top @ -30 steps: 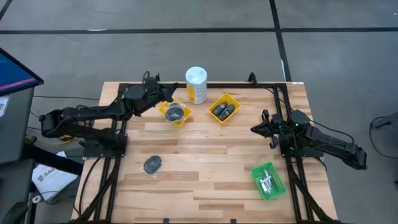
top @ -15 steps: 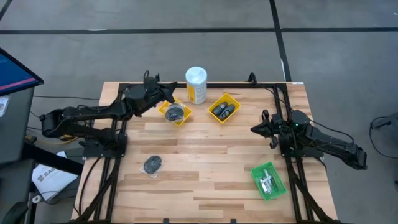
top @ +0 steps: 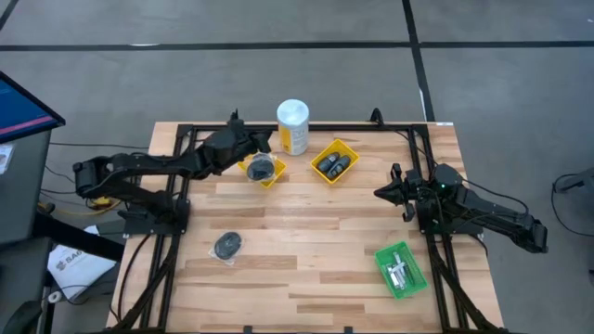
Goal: Pick & Place Travel size toiletries
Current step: Put the black hairbrush into the left yellow bin
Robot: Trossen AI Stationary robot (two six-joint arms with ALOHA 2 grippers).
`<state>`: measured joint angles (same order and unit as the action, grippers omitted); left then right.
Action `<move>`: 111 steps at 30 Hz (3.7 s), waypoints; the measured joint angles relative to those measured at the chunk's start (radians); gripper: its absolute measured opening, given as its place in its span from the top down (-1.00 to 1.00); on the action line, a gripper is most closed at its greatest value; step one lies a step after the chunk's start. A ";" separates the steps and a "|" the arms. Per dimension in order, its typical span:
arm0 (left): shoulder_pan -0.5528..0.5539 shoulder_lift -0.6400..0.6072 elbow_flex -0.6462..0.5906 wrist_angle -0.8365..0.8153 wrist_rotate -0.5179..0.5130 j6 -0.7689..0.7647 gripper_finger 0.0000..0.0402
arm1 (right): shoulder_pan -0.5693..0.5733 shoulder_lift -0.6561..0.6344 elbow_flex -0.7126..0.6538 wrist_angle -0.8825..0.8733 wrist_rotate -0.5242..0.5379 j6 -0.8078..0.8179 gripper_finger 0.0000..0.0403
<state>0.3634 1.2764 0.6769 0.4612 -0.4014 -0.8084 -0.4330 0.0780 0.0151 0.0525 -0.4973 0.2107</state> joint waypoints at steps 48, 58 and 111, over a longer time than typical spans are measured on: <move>0.007 0.122 0.000 -0.204 0.046 -0.060 1.00 | 0.000 0.000 0.000 0.000 0.000 0.000 1.00; 0.010 0.052 0.001 -0.236 -0.032 0.068 1.00 | 0.000 0.000 0.000 0.000 0.000 0.000 1.00; -0.512 -0.388 0.072 -0.626 0.481 0.372 0.53 | 0.001 0.000 0.000 0.000 0.000 0.000 1.00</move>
<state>-0.1482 0.8885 0.7494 -0.1650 0.0793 -0.4360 -0.4324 0.0782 0.0151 0.0528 -0.4973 0.2106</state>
